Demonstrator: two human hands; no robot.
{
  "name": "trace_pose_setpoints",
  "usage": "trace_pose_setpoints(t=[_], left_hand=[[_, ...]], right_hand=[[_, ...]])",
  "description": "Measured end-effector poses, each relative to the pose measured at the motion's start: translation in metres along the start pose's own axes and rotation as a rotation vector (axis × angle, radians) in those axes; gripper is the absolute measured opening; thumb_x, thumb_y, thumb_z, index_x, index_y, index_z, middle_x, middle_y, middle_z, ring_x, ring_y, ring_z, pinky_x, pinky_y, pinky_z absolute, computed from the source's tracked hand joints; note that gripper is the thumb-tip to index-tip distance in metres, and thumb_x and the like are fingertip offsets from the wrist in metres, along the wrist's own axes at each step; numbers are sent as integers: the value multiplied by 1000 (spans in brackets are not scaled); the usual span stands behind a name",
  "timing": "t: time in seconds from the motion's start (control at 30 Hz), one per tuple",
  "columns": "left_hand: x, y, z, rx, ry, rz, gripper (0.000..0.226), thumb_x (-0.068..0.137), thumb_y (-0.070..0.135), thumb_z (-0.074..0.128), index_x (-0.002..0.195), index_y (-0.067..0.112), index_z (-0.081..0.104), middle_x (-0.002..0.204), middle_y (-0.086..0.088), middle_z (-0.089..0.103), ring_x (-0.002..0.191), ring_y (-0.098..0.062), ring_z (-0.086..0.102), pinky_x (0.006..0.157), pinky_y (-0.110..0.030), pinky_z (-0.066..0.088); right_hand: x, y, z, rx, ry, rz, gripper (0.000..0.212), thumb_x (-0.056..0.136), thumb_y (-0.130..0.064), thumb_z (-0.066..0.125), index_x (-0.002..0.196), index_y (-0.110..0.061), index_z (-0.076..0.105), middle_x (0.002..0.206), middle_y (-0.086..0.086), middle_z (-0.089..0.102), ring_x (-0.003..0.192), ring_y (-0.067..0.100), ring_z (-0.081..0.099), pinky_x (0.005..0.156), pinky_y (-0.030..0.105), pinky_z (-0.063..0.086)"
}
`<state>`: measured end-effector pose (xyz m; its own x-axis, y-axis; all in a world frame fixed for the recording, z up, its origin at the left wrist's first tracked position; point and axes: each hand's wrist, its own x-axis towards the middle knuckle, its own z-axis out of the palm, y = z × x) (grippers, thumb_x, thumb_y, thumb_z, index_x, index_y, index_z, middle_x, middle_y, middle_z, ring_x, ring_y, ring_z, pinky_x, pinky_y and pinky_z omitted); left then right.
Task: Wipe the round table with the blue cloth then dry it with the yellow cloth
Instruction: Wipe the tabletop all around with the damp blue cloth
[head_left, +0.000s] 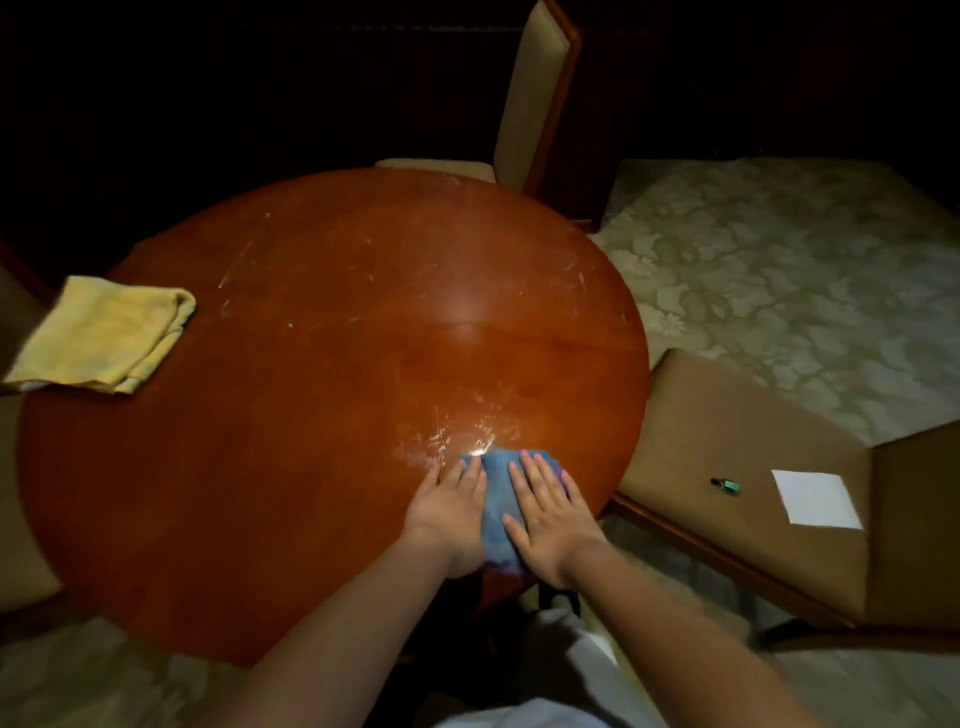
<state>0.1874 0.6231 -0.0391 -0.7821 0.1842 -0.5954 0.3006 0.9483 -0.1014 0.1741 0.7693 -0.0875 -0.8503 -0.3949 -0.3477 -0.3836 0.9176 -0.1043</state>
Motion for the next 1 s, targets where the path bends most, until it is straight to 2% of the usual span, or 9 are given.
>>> trace_pose_setpoints(t=[0.03, 0.17, 0.27, 0.4, 0.53, 0.67, 0.83, 0.93, 1.0], left_hand=[[0, 3, -1, 5, -15, 3, 90, 93, 61, 32, 151, 4, -8, 159, -10, -11, 147, -24, -8, 118, -45, -1], [15, 11, -17, 47, -15, 18, 80, 96, 49, 32, 151, 6, -7, 159, -10, -11, 147, -24, -6, 118, -43, -2], [37, 17, -35, 74, -13, 41, 80, 96, 46, 33, 152, 7, -7, 159, -9, -13, 147, -23, -6, 118, -42, 0], [67, 27, -58, 94, -9, 53, 79, 97, 46, 32, 152, 6, -8, 159, -9, -15, 147, -22, -7, 118, -42, 1], [99, 32, -78, 109, -18, 53, 76, 97, 41, 32, 151, 6, -10, 158, -9, -16, 147, -22, -9, 118, -43, 1], [134, 33, -102, 113, -7, 55, 77, 96, 42, 33, 151, 6, -9, 159, -9, -15, 147, -23, -8, 118, -43, 2], [177, 28, -135, 112, 9, 73, 77, 97, 42, 32, 151, 5, -7, 159, -11, -14, 147, -24, -7, 118, -42, 1], [206, 23, -155, 121, 3, 64, 78, 96, 44, 32, 151, 5, -8, 159, -11, -14, 147, -25, -7, 118, -44, 1], [226, 19, -169, 110, 3, 49, 79, 96, 45, 32, 151, 5, -8, 159, -11, -14, 147, -25, -7, 118, -45, 1]], right_hand=[[-1, 3, -1, -2, 54, 4, 79, 95, -50, -12, 143, -7, 35, 150, 10, 26, 137, 20, 34, 110, 36, 7], [-2, 23, -6, 37, 19, -91, 88, 60, -58, -34, 137, -16, -26, 145, -1, -31, 135, 12, -28, 114, 33, -15], [16, 45, -5, -12, 151, -12, 99, 67, -64, -39, 145, -11, -9, 152, 3, -15, 142, 15, -9, 112, 33, -5], [30, 74, -12, 90, 39, 37, 109, 45, -72, -47, 137, -16, -27, 141, -4, -35, 131, 10, -32, 112, 33, -14], [52, 95, -28, 45, 118, 95, 98, 76, -65, -30, 147, -10, 7, 154, 4, 1, 144, 20, 8, 110, 33, 1], [82, 121, -32, 125, 66, 130, 75, 100, -49, 0, 131, -8, 55, 133, 9, 57, 119, 23, 57, 101, 36, 24], [119, 147, -55, 106, 57, 126, 76, 95, -53, 2, 141, -7, 41, 148, 11, 37, 134, 21, 39, 105, 37, 16], [147, 162, -65, 117, 37, 137, 66, 88, -49, 28, 129, -7, 58, 136, 10, 54, 123, 23, 54, 100, 38, 25], [167, 174, -74, 104, 75, 148, 79, 84, -52, 13, 144, -7, 36, 153, 10, 26, 140, 18, 29, 111, 37, 14]])
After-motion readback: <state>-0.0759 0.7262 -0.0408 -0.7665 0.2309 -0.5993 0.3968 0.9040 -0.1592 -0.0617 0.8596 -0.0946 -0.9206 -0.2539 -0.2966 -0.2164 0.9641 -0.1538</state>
